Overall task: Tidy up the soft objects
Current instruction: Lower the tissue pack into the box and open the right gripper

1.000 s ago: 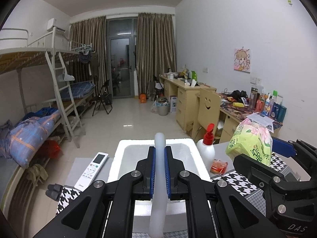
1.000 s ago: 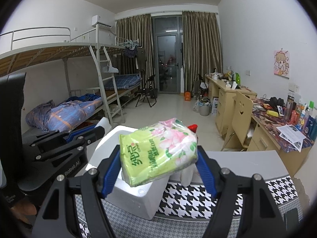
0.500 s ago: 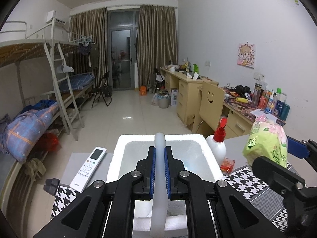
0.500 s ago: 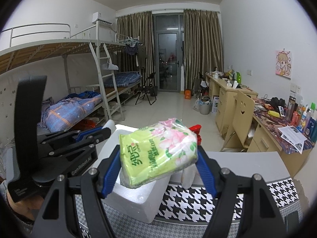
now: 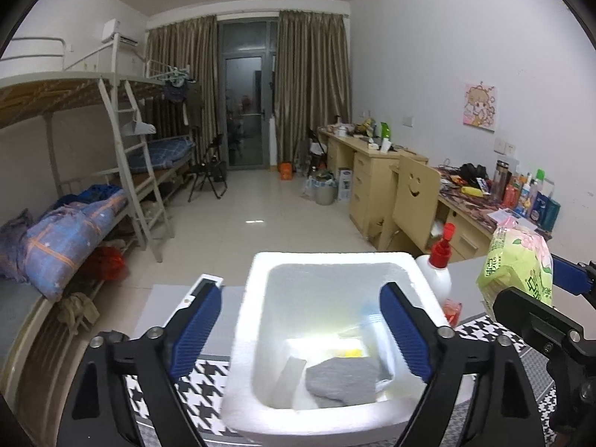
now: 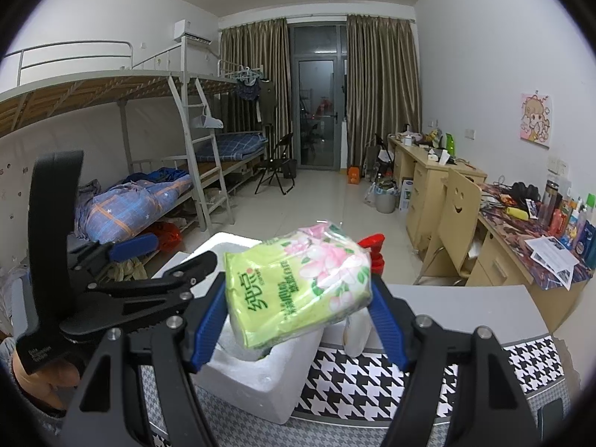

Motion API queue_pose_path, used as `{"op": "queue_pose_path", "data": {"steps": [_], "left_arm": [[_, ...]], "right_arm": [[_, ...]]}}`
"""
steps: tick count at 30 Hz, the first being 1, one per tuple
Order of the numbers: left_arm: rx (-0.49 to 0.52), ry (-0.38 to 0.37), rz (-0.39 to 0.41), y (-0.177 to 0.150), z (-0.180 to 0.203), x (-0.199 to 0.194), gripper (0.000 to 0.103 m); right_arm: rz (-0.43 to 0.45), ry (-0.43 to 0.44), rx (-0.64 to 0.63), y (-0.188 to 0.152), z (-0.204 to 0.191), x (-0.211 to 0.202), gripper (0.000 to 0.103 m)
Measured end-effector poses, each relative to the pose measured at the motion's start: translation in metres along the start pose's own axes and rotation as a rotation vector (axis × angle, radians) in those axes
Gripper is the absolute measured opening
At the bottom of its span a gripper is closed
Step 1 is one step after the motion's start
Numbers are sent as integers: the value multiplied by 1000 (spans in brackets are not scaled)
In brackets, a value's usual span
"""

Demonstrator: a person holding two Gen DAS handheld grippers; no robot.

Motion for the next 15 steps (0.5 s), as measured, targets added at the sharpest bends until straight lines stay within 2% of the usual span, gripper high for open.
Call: {"op": "queue_pose_path", "data": {"steps": [9, 15], "left_arm": [[-47, 44, 36, -4, -16, -13, 102], [-60, 55, 44, -10, -27, -19, 102]], "right_arm": [[9, 17, -30, 5, -7, 3, 75], [1, 32, -45, 7, -15, 10, 75]]}}
Point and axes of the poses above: each gripper's, at about its wrist camera, not at the fingertips, and x roughly the way its jaws point, z to its right, y to its top, the point moved 1 cm from there along x, roughly the way its jaws point, and after that the axes turned 15 degrees about -z, right-handed, at the moved point
